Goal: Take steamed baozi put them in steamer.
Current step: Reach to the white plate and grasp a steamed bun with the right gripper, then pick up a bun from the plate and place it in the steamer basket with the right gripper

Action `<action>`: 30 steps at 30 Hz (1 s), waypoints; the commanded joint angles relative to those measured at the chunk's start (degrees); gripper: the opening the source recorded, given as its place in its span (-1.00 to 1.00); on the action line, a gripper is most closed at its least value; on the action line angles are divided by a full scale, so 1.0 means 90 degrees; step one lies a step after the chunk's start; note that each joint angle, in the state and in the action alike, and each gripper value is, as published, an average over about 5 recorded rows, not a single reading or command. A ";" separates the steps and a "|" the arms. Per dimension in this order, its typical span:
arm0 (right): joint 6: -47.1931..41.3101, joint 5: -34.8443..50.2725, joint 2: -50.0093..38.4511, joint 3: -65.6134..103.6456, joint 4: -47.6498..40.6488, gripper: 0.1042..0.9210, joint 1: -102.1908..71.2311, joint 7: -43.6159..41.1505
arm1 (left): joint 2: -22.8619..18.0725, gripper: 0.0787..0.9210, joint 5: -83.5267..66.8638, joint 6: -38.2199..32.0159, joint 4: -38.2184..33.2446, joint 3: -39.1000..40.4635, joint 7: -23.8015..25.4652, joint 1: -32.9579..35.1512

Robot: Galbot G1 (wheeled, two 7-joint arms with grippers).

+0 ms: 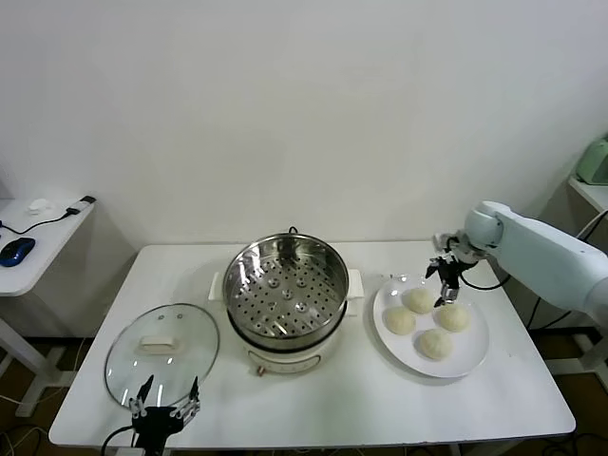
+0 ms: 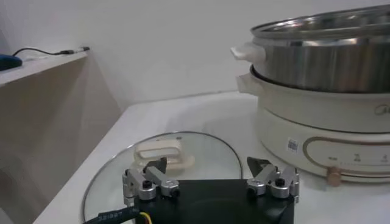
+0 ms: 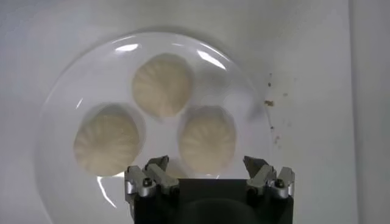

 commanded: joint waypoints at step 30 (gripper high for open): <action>0.0326 0.0163 0.0043 -0.0223 0.0371 0.22 0.0982 -0.0162 | -0.0024 0.77 0.0070 -0.0083 0.0047 0.0113 -0.0034 -0.0002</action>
